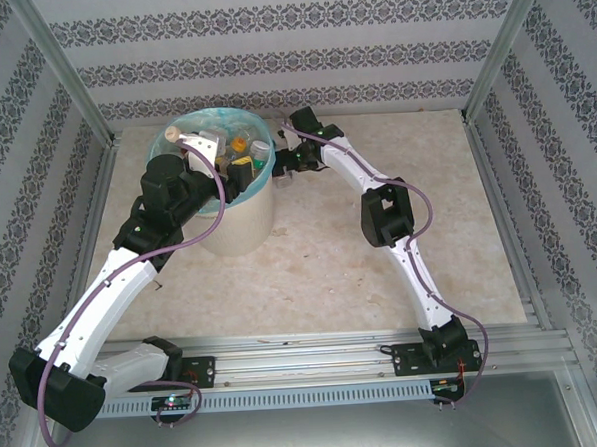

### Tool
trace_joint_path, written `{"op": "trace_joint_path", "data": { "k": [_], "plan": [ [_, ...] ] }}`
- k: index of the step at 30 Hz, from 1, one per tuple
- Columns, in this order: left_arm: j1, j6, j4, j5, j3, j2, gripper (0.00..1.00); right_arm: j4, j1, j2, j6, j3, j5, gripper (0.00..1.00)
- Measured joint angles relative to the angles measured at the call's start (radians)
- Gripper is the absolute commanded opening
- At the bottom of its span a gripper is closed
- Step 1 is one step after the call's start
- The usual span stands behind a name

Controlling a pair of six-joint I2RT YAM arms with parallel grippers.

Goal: Put the plastic bottles in the bin

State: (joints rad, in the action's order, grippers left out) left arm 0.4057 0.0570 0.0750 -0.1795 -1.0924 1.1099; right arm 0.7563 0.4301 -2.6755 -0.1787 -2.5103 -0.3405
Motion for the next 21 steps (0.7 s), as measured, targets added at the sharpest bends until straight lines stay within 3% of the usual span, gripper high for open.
{"op": "trace_joint_path", "data": {
  "k": [8,15,21],
  "plan": [
    [0.001,0.000,0.000,0.000,0.000,0.000,0.63,-0.024,-0.010,0.044,-0.010,0.122,-0.026,0.54],
    [0.015,0.000,0.000,0.005,0.000,0.000,0.63,-0.078,-0.035,0.253,-0.012,0.463,-0.038,0.44],
    [0.047,0.013,0.000,0.009,0.000,0.002,0.62,-0.187,-0.049,0.556,-0.013,0.912,-0.046,0.43]
  ]
}}
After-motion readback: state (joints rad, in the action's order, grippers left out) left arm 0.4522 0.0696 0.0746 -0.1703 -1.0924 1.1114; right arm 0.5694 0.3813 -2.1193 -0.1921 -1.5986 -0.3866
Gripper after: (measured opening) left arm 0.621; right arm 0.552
